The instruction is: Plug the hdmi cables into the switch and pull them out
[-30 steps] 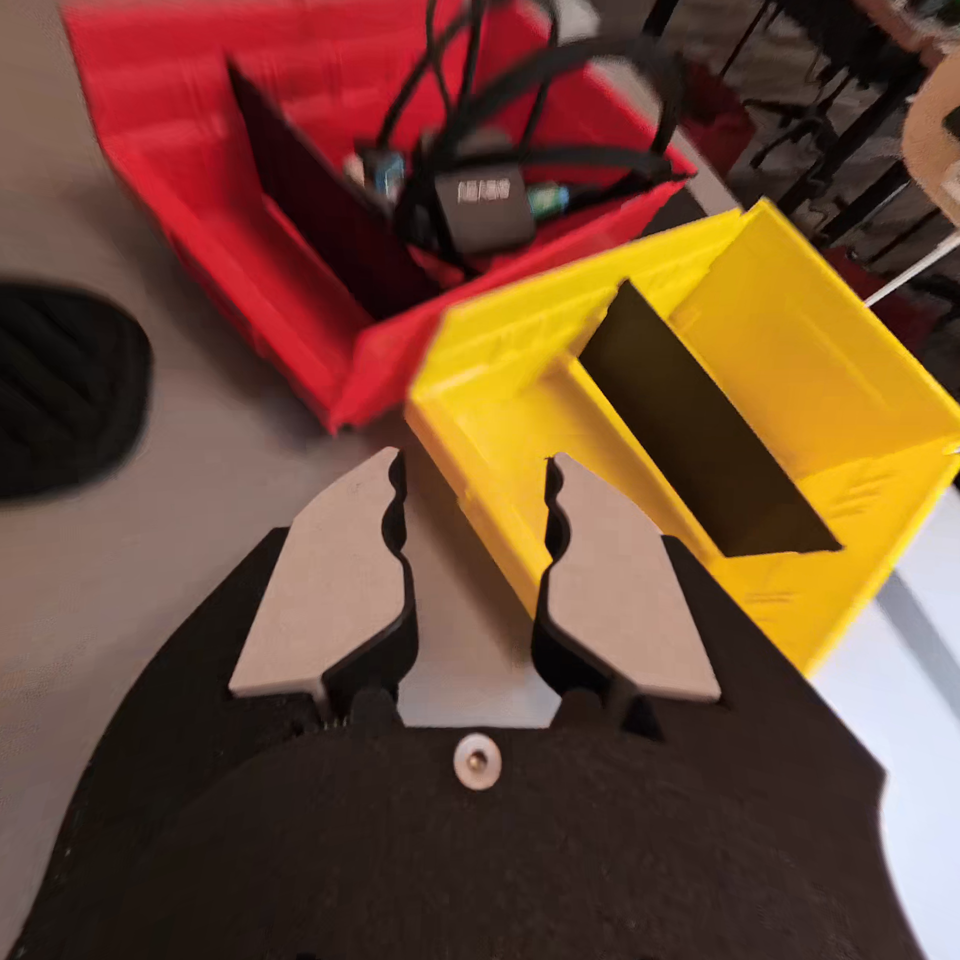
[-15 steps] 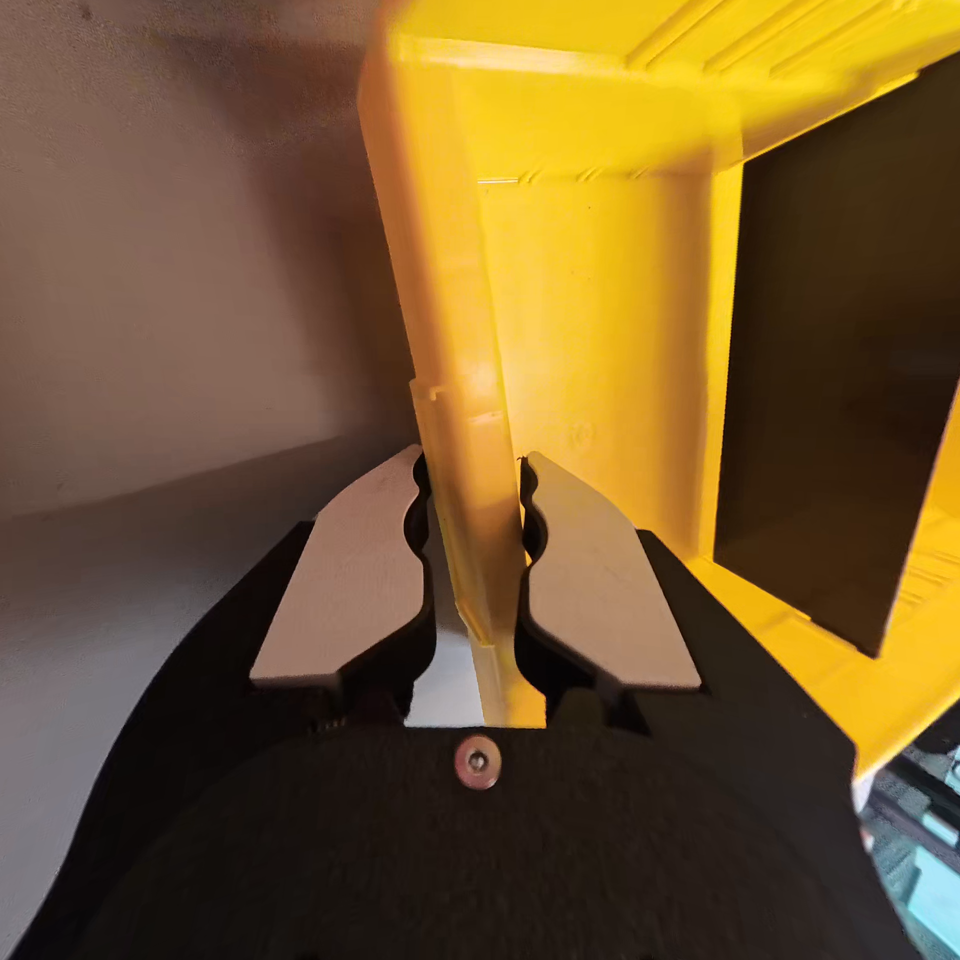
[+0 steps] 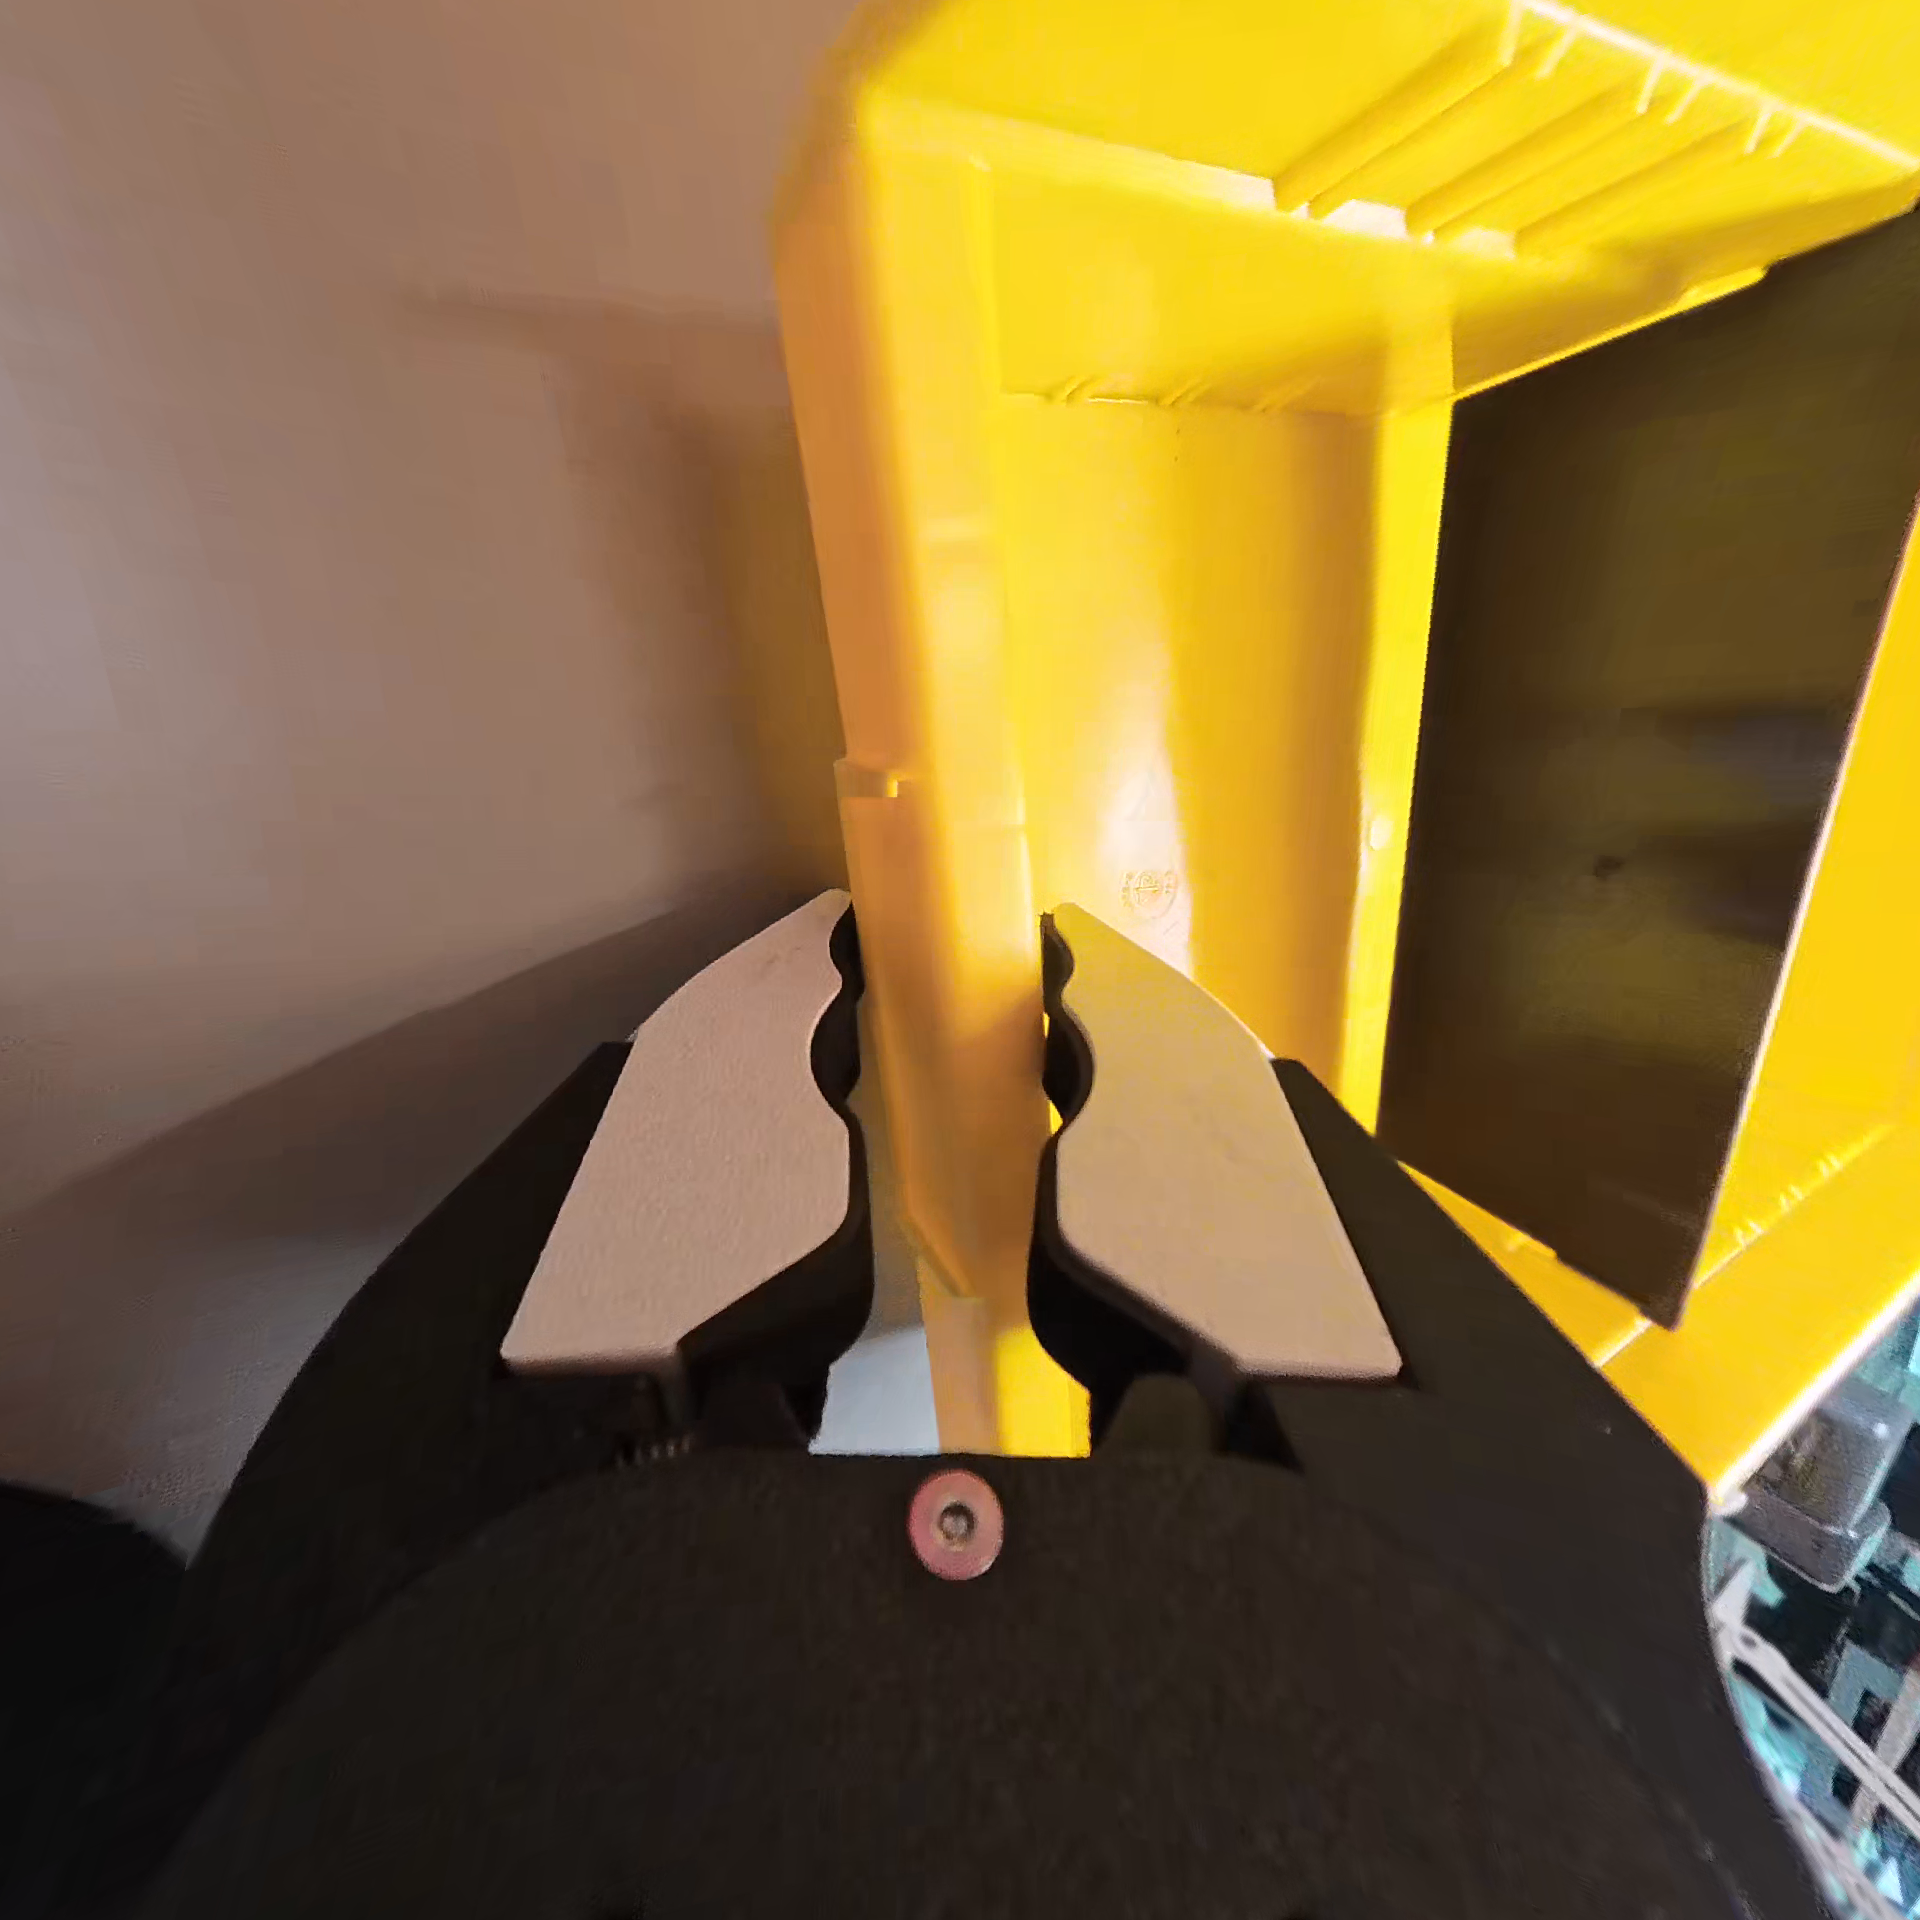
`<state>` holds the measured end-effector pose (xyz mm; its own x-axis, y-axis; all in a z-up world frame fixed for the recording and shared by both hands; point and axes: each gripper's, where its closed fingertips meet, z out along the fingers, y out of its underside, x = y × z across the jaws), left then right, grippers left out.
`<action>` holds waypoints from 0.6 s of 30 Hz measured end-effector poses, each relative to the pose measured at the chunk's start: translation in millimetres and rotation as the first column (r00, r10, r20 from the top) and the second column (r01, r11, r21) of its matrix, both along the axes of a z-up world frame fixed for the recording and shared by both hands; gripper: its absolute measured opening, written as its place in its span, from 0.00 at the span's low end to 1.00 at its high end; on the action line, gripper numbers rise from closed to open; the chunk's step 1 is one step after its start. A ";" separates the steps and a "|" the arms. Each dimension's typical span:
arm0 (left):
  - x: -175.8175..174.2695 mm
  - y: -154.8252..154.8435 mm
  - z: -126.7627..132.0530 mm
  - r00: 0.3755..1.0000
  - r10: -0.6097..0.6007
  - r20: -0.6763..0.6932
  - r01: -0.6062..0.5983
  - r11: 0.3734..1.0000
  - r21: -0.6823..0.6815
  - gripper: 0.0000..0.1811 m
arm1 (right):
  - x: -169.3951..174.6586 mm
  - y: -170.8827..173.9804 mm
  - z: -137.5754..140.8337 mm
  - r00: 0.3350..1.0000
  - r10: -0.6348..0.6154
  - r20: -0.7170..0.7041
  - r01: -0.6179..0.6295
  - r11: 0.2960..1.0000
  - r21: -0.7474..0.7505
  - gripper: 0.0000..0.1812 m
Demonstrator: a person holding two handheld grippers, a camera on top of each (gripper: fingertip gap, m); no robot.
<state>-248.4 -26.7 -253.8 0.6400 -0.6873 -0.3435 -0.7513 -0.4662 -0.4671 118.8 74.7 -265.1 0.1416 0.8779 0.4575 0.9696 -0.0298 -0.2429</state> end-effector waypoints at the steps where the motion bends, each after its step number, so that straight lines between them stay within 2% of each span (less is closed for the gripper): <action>1: -3.4 4.0 0.1 1.000 0.001 0.000 -0.001 1.000 0.002 0.16 | 5.6 7.5 -0.3 1.000 -0.013 0.002 0.013 1.000 0.002 0.17; 9: -37.8 45.5 0.5 1.000 -0.001 0.000 0.001 1.000 0.020 0.16 | 29.2 72.5 -1.8 0.990 -0.141 -0.004 0.141 0.990 0.017 0.18; 13: -52.5 67.1 1.7 0.999 0.047 -0.003 -0.047 0.998 0.051 0.18 | 36.6 101.7 2.4 0.975 -0.220 -0.034 0.222 0.973 0.063 0.21; 16: -69.5 82.1 5.2 0.990 0.138 0.000 -0.137 0.984 0.114 0.24 | 15.4 105.1 26.4 0.927 -0.265 -0.264 0.290 0.955 0.060 0.25; 18: -79.4 87.3 7.1 0.982 0.190 0.018 -0.191 0.969 0.157 0.25 | -8.3 99.0 54.6 0.841 -0.246 -0.482 0.311 0.948 0.060 0.24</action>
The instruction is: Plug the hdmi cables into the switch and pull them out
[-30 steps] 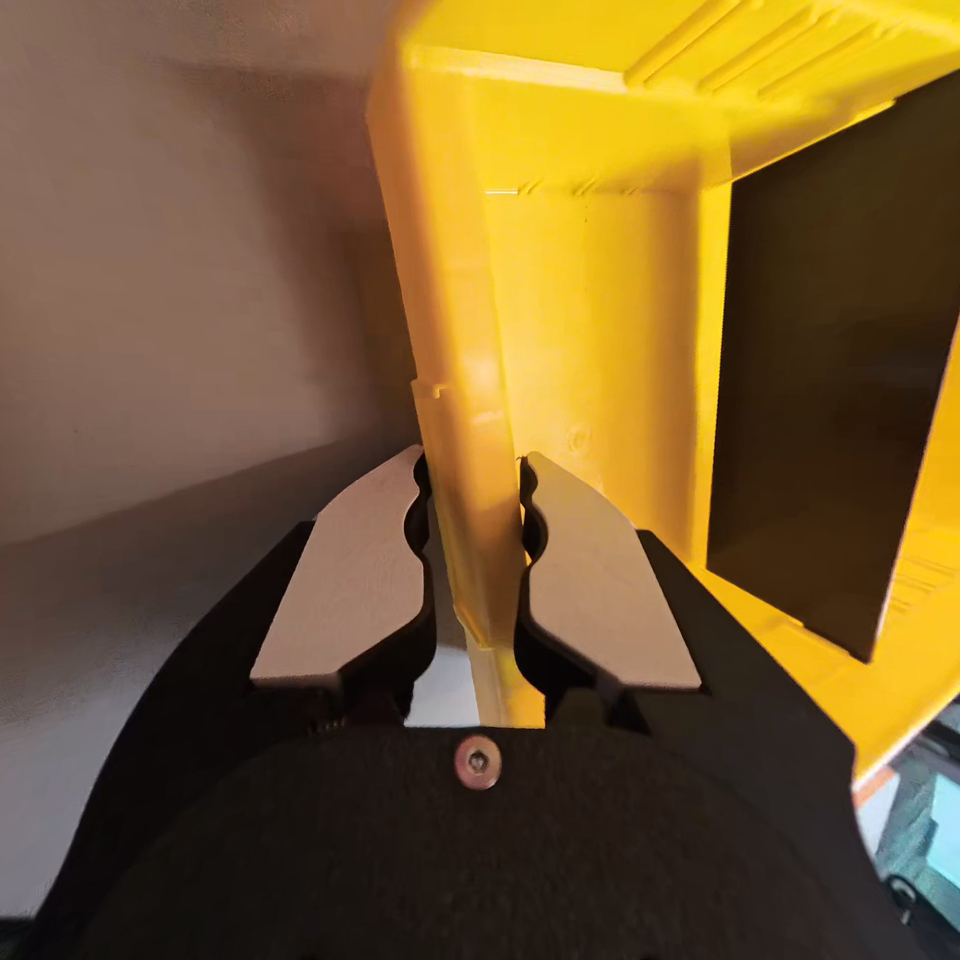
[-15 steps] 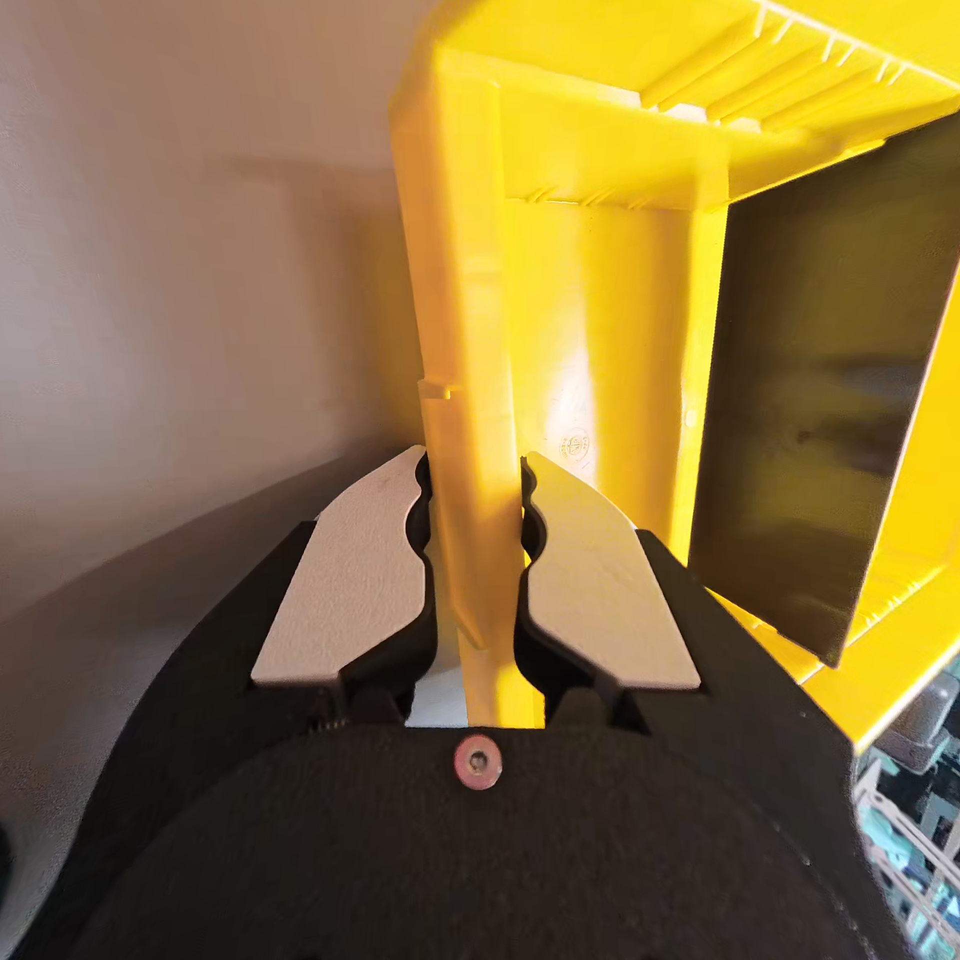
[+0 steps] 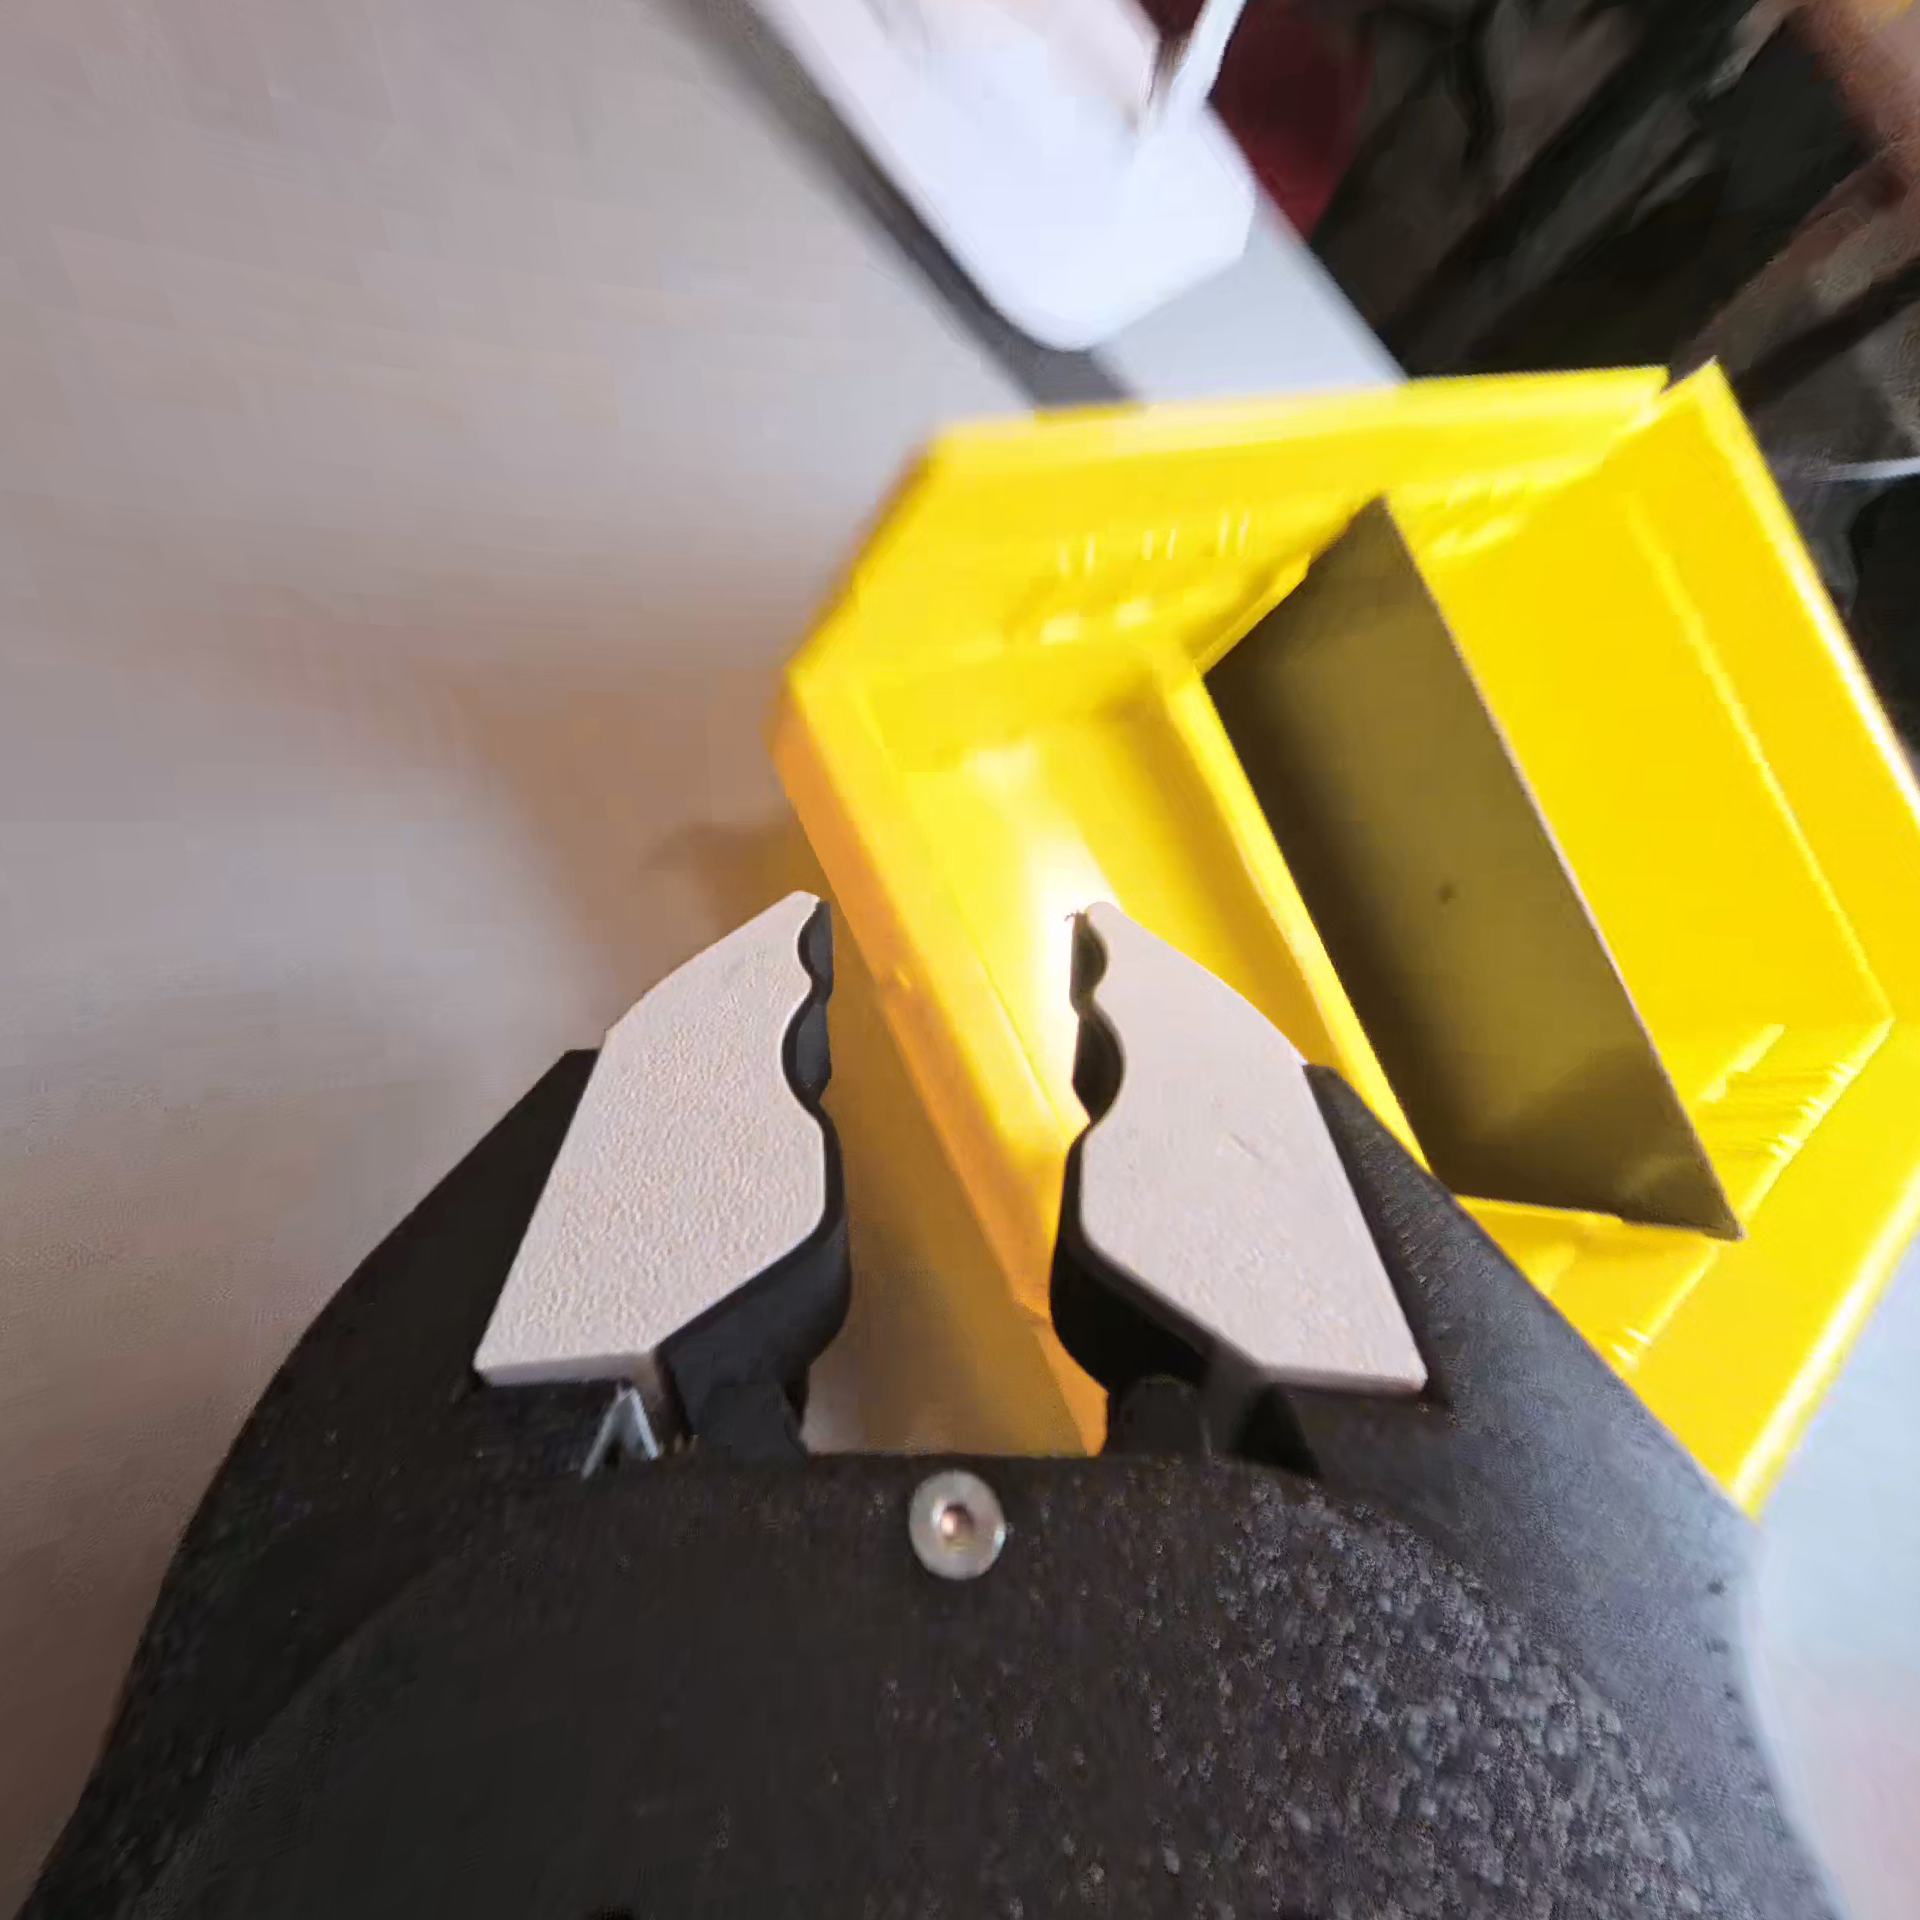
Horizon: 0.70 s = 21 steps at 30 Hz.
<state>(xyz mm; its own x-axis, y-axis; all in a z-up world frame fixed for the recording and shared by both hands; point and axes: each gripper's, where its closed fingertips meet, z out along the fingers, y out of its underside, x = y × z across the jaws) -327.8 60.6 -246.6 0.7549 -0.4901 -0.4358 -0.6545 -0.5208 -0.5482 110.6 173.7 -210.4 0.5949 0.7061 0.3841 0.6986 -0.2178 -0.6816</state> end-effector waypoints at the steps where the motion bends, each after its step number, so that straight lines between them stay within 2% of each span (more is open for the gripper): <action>1: -0.9 -0.4 2.7 1.000 0.003 0.016 -0.003 1.000 0.019 0.25 | -12.0 -7.3 12.3 0.995 0.013 -0.102 -0.011 1.000 0.021 0.24; 3: 3.0 -3.5 17.1 0.996 -0.007 0.089 0.002 0.998 0.058 0.23 | -33.5 -24.4 29.7 0.962 0.048 -0.267 -0.037 0.998 0.047 0.24; 5: 0.5 -3.0 43.3 0.987 -0.002 0.161 -0.018 0.993 0.121 0.22 | -52.2 -40.5 37.2 0.918 0.079 -0.389 -0.062 0.997 0.055 0.23; 8: -18.1 5.4 79.4 0.968 0.059 0.245 -0.096 0.986 0.139 0.21 | -72.2 -50.8 37.4 0.866 0.105 -0.489 -0.073 0.994 0.085 0.22; 10: -34.5 18.1 98.8 0.964 0.095 0.250 -0.136 0.979 0.151 0.21 | -80.6 -51.1 31.7 0.858 0.119 -0.499 -0.073 0.991 0.110 0.21; 11: -42.9 25.8 106.3 0.970 0.104 0.222 -0.141 0.977 0.160 0.20 | -83.7 -51.3 28.1 0.861 0.128 -0.492 -0.077 0.990 0.122 0.21; 13: -60.1 41.3 115.7 0.991 0.103 0.081 -0.116 0.978 0.175 0.20 | -88.5 -54.5 21.4 0.864 0.151 -0.480 -0.100 0.987 0.129 0.20; 16: -75.5 62.4 115.2 0.987 0.066 -0.145 -0.049 0.992 0.113 0.21 | -91.6 -61.5 14.9 0.862 0.174 -0.477 -0.136 0.984 0.112 0.20; 21: -93.9 88.6 91.8 0.878 -0.067 -0.473 0.026 0.995 -0.092 0.23 | -89.2 -64.6 15.6 0.846 0.182 -0.500 -0.150 0.983 0.105 0.20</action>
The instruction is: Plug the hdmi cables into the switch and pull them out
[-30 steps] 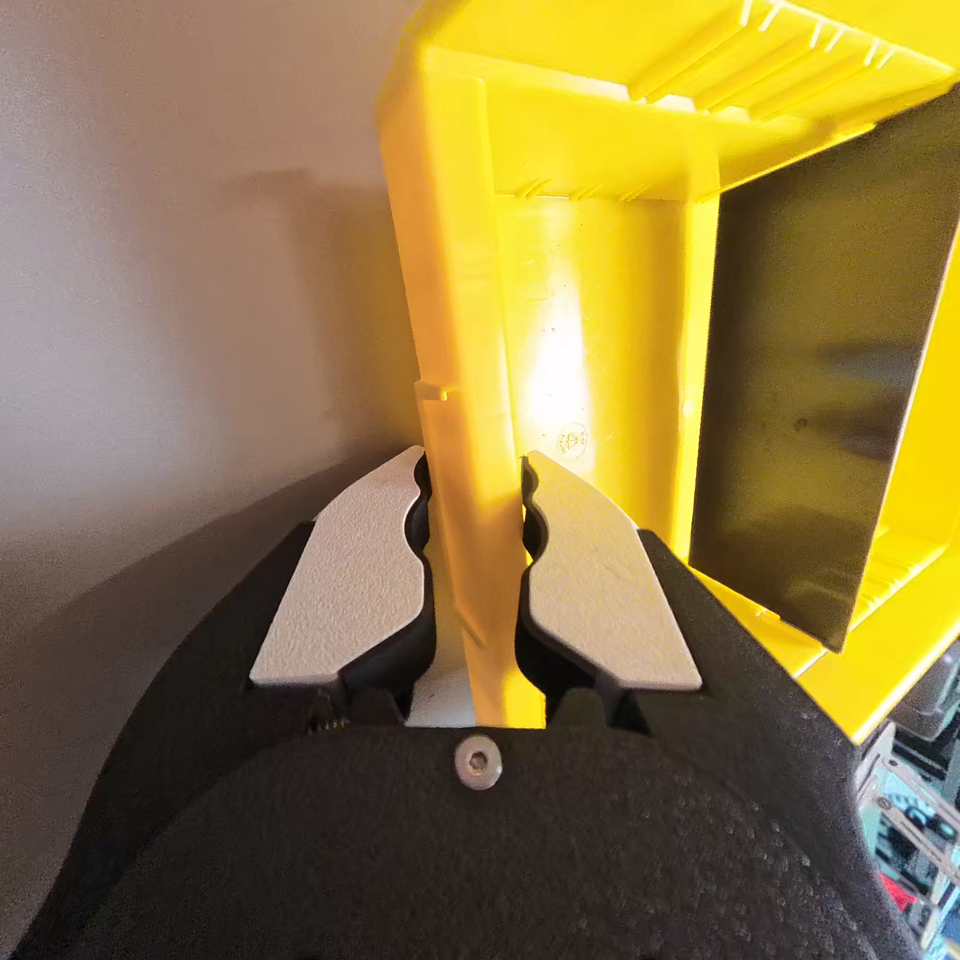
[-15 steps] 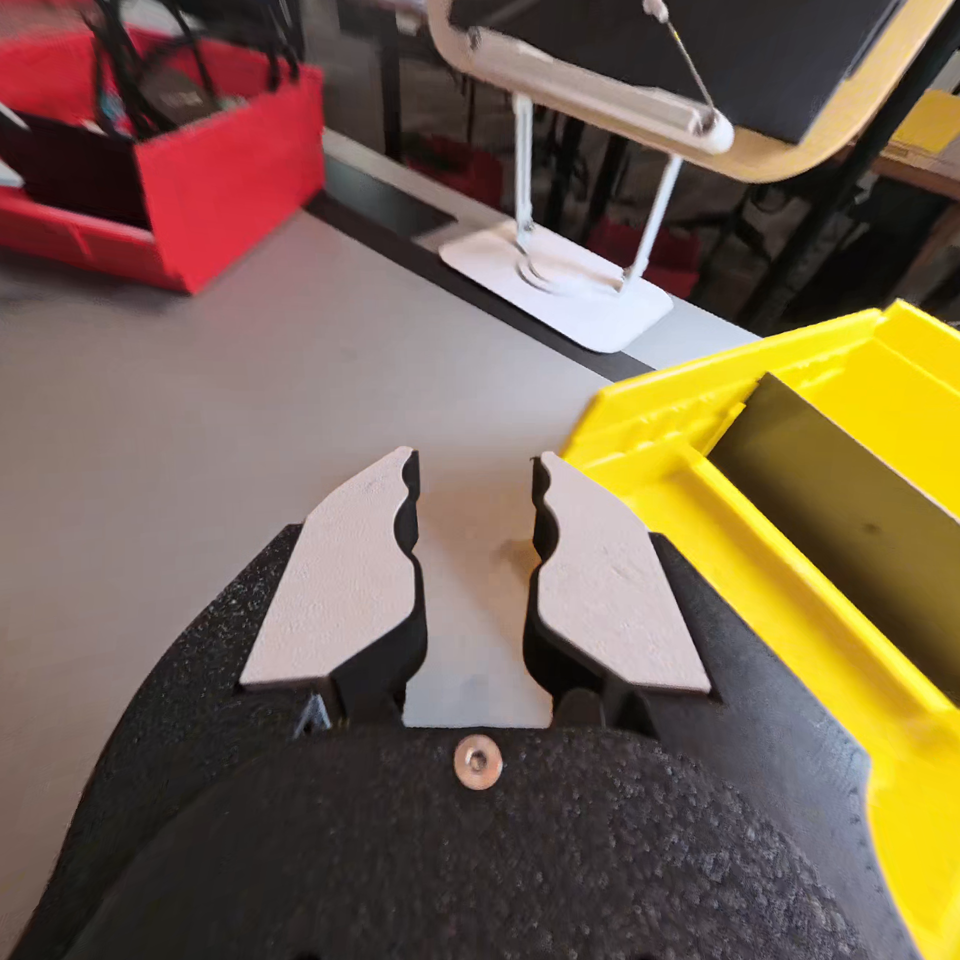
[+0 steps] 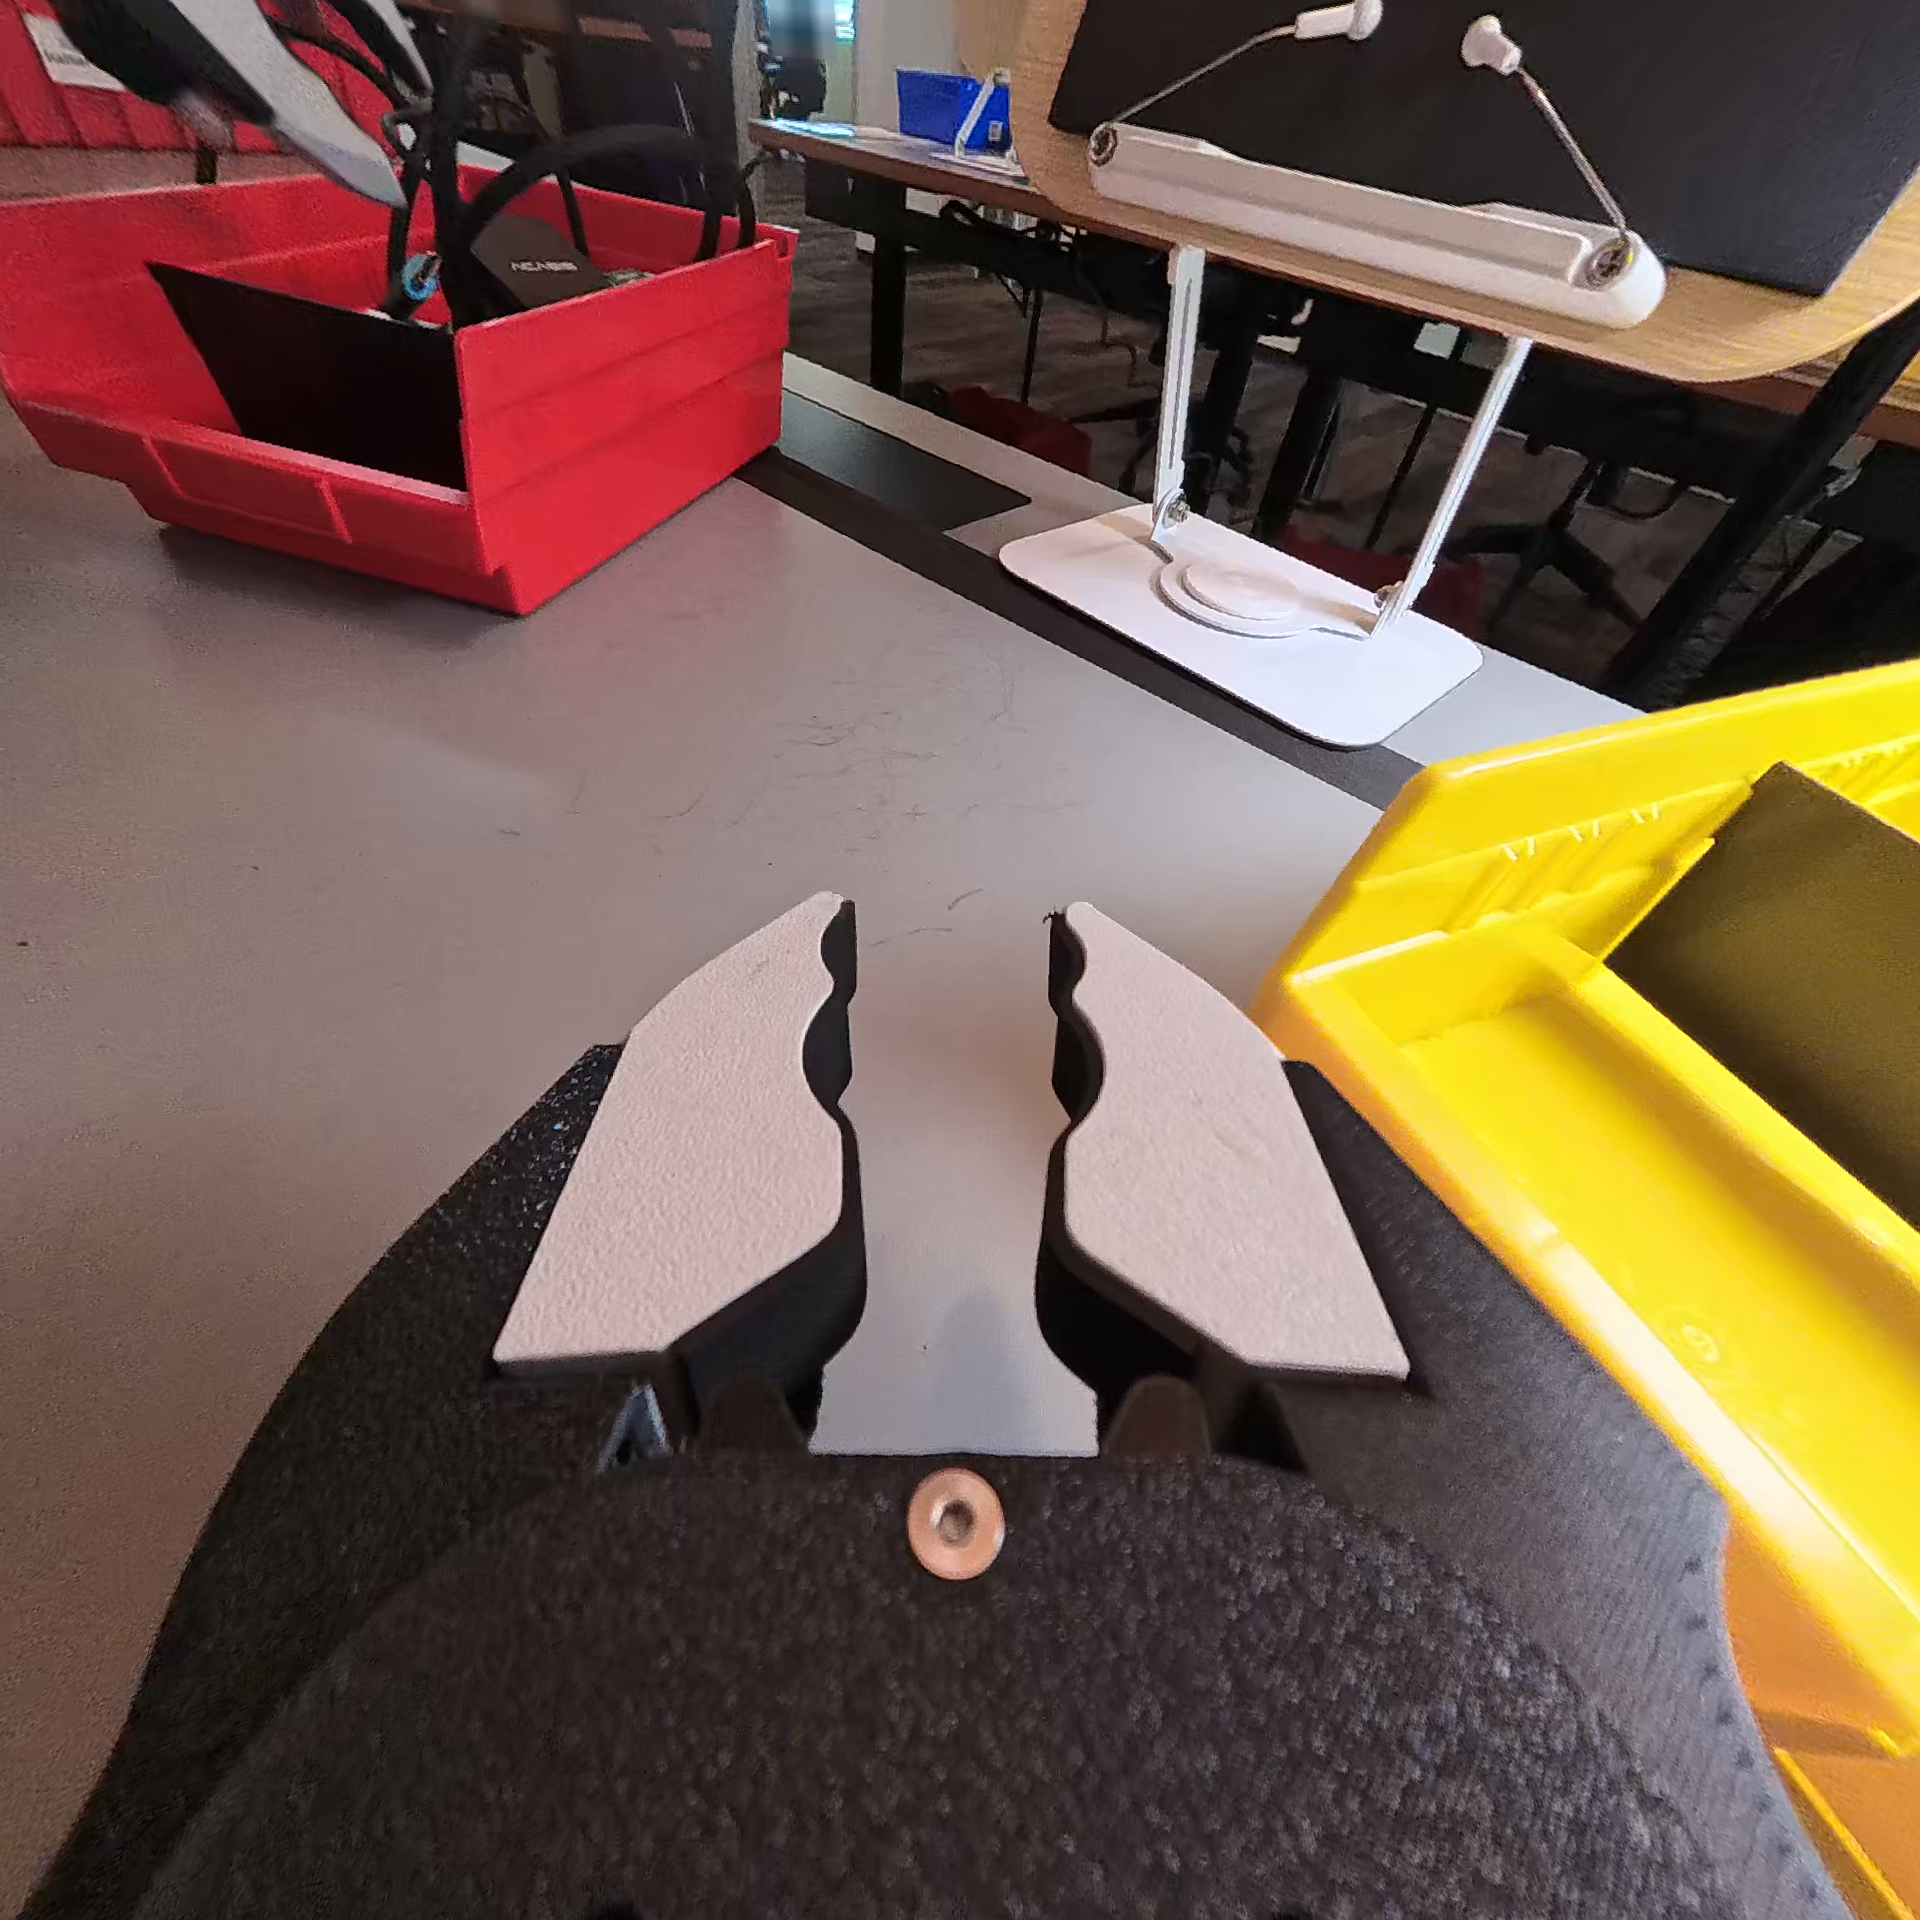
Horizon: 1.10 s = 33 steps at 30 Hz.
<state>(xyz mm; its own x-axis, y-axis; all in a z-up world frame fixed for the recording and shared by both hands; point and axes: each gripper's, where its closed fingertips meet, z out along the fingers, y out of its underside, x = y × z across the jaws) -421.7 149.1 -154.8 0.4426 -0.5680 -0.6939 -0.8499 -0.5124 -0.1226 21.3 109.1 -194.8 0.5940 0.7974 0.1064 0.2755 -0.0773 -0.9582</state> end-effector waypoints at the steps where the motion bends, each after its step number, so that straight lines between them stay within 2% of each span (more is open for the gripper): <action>1: -1.1 3.2 -5.9 0.998 -0.025 -0.055 0.023 0.999 -0.036 0.23 | 1.0 -0.3 -0.8 1.000 0.000 -0.002 0.000 1.000 -0.005 0.19; 3: -2.2 9.5 -15.2 0.985 -0.073 -0.154 0.061 0.995 -0.083 0.21 | 2.8 -0.9 -3.5 1.000 0.000 -0.001 0.000 1.000 -0.014 0.18; 4: -1.8 12.8 -17.3 0.978 -0.093 -0.187 0.077 0.993 -0.088 0.17 | 3.5 -1.1 -4.8 1.000 0.000 0.002 0.000 1.000 -0.014 0.18; 5: 0.3 14.9 -17.6 0.972 -0.117 -0.205 0.100 0.991 -0.093 0.07 | 4.1 -1.1 -6.1 1.000 0.000 0.006 0.000 1.000 -0.016 0.18; 8: 5.2 19.1 -1.4 0.958 -0.171 -0.230 0.158 0.985 -0.073 0.03 | 6.0 0.3 -4.8 1.000 -0.003 -0.002 0.003 1.000 -0.017 0.17; 17: -22.2 17.4 130.5 0.973 -0.039 -0.228 0.082 0.980 0.183 0.03 | 13.2 5.9 2.5 0.998 -0.025 -0.061 0.022 0.999 -0.042 0.16; 23: -18.0 8.3 223.7 0.999 0.026 -0.020 -0.014 0.889 0.458 0.03 | 11.3 3.8 4.9 0.997 -0.022 -0.078 0.018 0.999 -0.045 0.16; 26: -3.6 -3.1 272.6 0.999 -0.010 0.050 -0.021 0.817 0.576 0.03 | 11.9 2.5 8.9 0.996 -0.022 -0.088 0.020 0.999 -0.030 0.16; 29: 25.4 -20.4 314.3 0.989 -0.097 0.115 -0.002 0.755 0.655 0.03 | 12.7 2.8 16.2 0.993 -0.021 -0.115 0.019 1.000 -0.019 0.16; 31: 54.6 -33.2 330.0 0.965 -0.198 0.173 0.028 0.732 0.681 0.03 | 11.9 3.1 26.1 0.989 -0.013 -0.147 0.012 1.000 -0.011 0.16; 33: 88.7 -45.5 333.8 0.922 -0.310 0.233 0.067 0.719 0.692 0.03 | 9.6 3.2 45.4 0.984 0.006 -0.180 -0.003 1.000 0.016 0.16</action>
